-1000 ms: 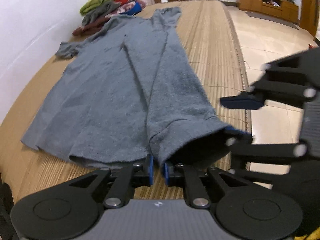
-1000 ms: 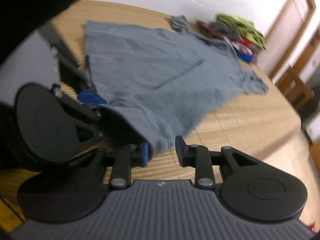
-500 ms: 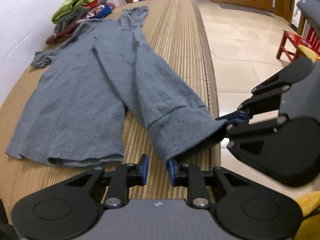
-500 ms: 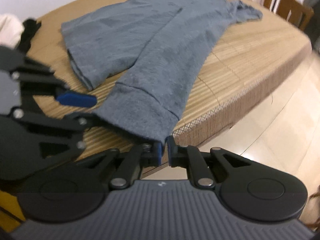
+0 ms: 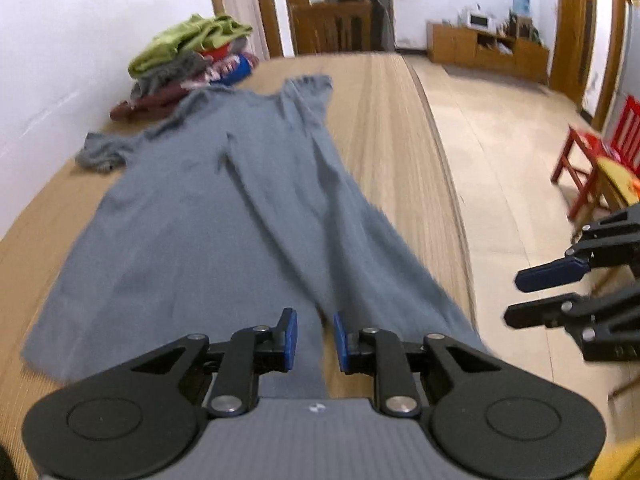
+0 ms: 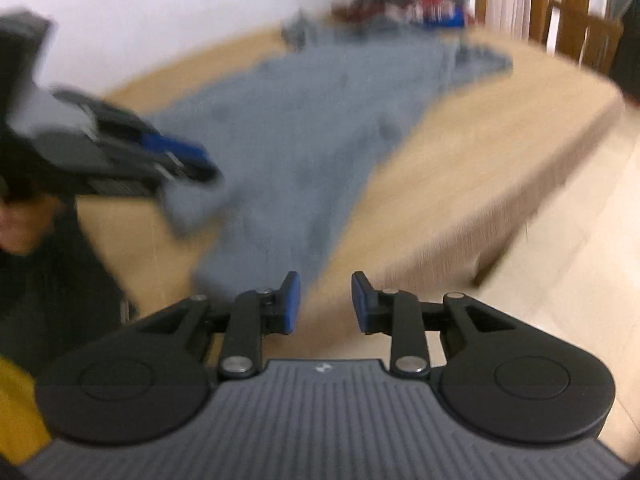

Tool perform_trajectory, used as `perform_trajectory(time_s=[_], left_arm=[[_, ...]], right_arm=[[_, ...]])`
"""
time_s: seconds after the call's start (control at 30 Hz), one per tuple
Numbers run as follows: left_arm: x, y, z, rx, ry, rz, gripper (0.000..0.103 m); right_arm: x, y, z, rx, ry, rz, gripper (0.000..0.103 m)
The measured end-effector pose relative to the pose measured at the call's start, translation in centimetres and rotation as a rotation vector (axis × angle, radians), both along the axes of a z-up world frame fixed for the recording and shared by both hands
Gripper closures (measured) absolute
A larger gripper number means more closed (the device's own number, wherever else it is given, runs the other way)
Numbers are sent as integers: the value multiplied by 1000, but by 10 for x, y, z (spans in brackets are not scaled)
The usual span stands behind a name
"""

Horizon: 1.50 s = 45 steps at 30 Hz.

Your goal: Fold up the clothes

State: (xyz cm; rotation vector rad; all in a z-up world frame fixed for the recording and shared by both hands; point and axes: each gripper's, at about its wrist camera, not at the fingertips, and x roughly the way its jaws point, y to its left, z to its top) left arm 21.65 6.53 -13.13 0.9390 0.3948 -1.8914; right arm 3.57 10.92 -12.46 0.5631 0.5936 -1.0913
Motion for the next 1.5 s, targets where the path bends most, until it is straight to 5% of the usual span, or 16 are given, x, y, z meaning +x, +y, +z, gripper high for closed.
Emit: perform_trajectory(time_s=[0.13,0.3,0.57,0.8,0.97,1.1,1.37,1.5], left_arm=[[-14,-42,-12,-7,7,-37,81],[-33,-78,-45,46,-80,-65,80],[-48,-72,-57,-14,-177,-104,79],[-50,-71,-57,-15,-191,-94,79],[-52,-67,-58,-29,-203,-78,77],[-51,-69,-57,-18,-186,-46,74],[-55,-70,-57,-12,-186,1,73],[-56,-69,-57,-11,-189,6,73]], right_arm=[[23,-31,-6,-117,-33,98,72],[38,-44,-45,-23,96,146,73],[-2,-25,-46,44,27,-31,72],[3,-58,-19,-91,-98,29,72],[11,-92,-47,10,21,114,76],[-6,-73,-44,-25,114,129,73],[-23,-100,-30,-60,-25,53,73],[-3,-112,-39,-113,73,181,74]])
